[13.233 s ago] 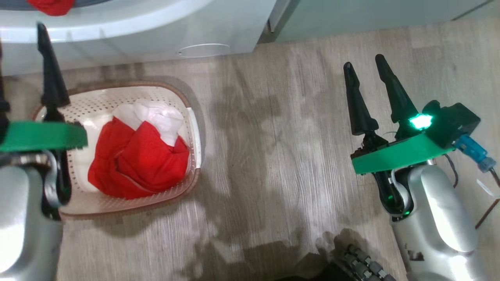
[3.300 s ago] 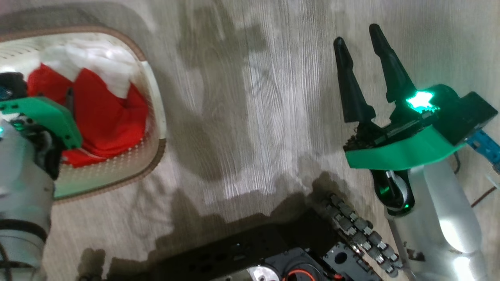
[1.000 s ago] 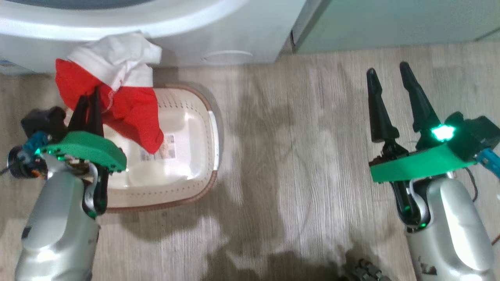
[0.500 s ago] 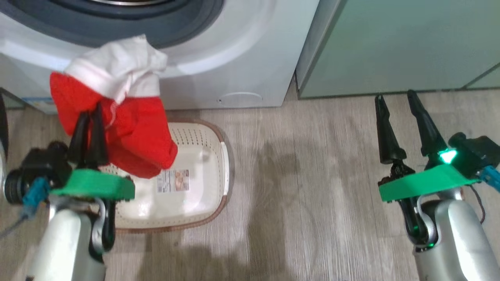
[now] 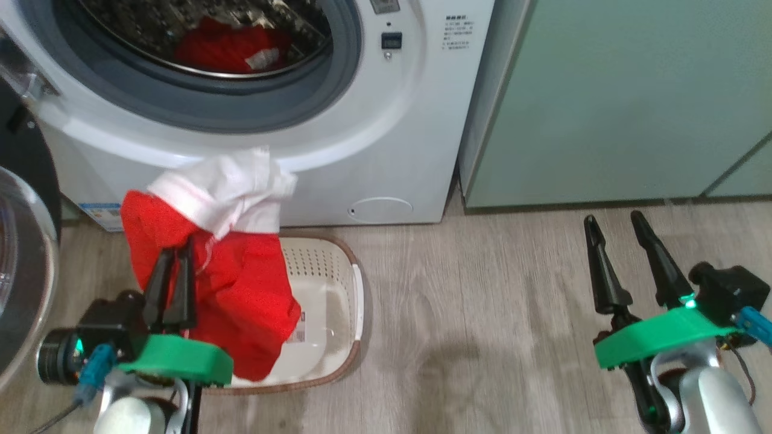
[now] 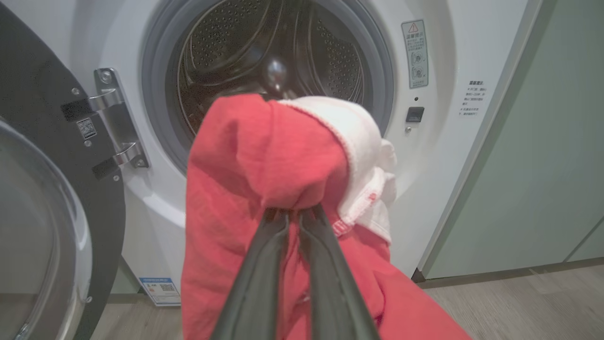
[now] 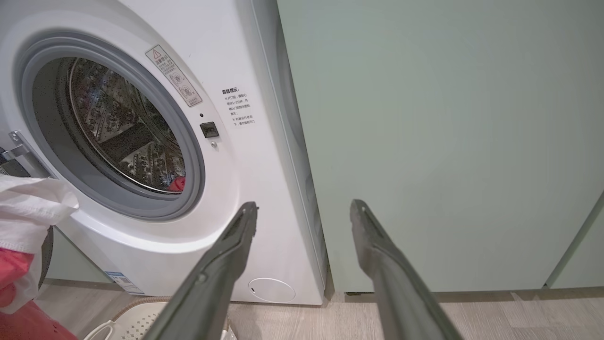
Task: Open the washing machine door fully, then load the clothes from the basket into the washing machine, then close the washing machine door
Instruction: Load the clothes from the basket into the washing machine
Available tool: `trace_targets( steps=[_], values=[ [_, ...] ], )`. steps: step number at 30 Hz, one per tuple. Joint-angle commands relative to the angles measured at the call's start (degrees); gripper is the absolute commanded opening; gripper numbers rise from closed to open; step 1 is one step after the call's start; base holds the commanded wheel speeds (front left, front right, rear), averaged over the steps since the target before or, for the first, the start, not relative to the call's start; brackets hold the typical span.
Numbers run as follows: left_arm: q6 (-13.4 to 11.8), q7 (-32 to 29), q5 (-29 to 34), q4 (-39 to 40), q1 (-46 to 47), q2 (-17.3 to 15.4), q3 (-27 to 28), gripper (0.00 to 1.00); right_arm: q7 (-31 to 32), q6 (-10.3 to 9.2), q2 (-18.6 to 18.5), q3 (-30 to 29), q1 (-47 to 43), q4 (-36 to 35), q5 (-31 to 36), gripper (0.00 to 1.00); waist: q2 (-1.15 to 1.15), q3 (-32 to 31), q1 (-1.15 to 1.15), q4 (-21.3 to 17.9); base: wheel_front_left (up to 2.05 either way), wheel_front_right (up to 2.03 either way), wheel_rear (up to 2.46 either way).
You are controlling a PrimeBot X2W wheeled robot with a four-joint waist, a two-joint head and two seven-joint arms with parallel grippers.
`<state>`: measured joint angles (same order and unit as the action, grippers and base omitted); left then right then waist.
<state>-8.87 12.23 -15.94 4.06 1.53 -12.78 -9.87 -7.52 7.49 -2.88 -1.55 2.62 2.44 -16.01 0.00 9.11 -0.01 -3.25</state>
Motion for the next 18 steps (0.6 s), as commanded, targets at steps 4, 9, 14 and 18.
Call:
trace_targets(
  steps=[4,9,14,18],
  values=[
    [-1.04,-0.72,0.61,2.8,-0.76,-1.18,1.5,0.0,1.08,0.0,0.01,0.84,-1.41,-2.87,0.53,1.0,0.0,-3.13,0.01,0.62,0.0,0.0,0.0],
    [-1.47,-1.24,0.58,3.08,-2.26,-1.38,1.3,0.0,1.95,0.0,0.01,0.17,-3.29,-4.22,1.26,1.0,0.0,-4.71,0.01,0.57,0.0,0.0,0.0],
    [-1.9,-1.63,0.58,3.08,-2.84,-1.76,1.45,0.0,2.76,0.0,0.01,-0.11,-4.45,-5.62,1.34,1.0,0.0,-5.52,0.01,0.33,0.0,0.0,0.0],
    [-2.21,-1.92,0.48,3.31,-2.86,-1.96,1.6,0.0,3.04,0.0,0.01,-0.08,-4.48,-6.22,1.33,1.0,0.0,-5.41,0.01,0.08,0.0,0.0,0.0]
  ],
)
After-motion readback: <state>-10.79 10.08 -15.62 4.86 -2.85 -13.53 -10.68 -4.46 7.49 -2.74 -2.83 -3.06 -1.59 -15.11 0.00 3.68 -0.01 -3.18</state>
